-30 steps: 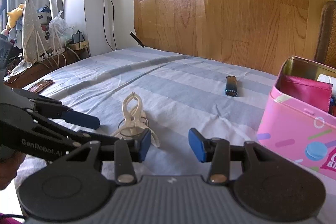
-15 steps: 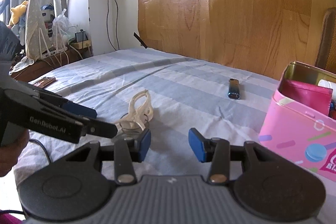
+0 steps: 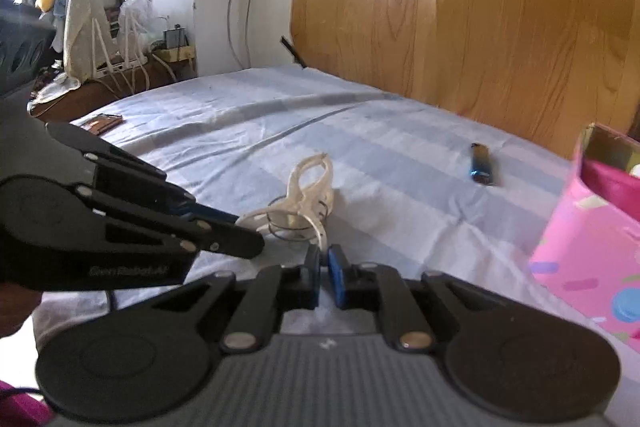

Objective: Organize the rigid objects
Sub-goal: 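Carry the white clip into the pink tin and open the left tool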

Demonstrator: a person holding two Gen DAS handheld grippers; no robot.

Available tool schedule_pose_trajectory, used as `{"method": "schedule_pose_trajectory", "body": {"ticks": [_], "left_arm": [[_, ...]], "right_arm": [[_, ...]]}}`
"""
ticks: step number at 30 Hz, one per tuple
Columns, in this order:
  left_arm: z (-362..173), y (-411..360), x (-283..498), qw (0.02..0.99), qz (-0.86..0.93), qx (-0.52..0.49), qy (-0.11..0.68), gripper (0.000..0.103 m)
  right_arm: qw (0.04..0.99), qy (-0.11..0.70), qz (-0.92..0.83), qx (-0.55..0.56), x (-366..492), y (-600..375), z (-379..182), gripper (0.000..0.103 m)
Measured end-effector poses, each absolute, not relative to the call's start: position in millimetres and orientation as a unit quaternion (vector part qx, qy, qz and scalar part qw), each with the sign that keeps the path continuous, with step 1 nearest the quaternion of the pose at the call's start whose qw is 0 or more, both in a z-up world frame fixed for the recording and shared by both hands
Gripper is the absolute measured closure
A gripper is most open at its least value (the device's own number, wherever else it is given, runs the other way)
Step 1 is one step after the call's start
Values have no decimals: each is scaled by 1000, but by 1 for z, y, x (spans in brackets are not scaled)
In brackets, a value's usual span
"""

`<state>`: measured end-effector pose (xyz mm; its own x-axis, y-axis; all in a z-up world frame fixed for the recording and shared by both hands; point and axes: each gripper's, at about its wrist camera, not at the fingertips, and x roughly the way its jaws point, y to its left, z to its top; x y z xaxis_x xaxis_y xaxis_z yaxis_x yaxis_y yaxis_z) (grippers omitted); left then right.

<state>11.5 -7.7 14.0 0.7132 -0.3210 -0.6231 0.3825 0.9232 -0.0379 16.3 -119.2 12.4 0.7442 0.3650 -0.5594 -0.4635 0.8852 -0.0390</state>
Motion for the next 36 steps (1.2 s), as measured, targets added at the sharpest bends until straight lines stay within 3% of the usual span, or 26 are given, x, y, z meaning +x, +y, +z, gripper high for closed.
{"method": "schedule_pose_trajectory", "body": {"ticks": [5,13,22,25,29,31,33,35,36], "left_arm": [[15,-44,5,905,-262,54,331,96],[21,-141,-20,855,-393,151,302,95],[94,-199,6,895,-393,141,159,94],[94,-223,35,899,-377,143,170,95],[75,-243,88,892,-360,120,245,93],[67,-252,107,889,-348,119,272,84],[61,-252,119,892,-328,102,295,63],[60,-246,120,894,-320,84,303,57],[61,-243,115,896,-321,85,296,55]], "right_arm": [[943,280,163,-76,-14,-149,15,96],[962,268,17,-40,-85,-219,12,96],[982,119,-106,-102,-93,-251,68,96],[982,113,-121,-91,-62,-272,75,96],[980,159,-119,-28,-11,-304,64,96],[974,190,-124,-14,14,-315,54,94],[969,210,-131,4,31,-325,45,90],[966,217,-135,36,34,-334,42,86],[966,214,-135,46,31,-336,41,80]]}}
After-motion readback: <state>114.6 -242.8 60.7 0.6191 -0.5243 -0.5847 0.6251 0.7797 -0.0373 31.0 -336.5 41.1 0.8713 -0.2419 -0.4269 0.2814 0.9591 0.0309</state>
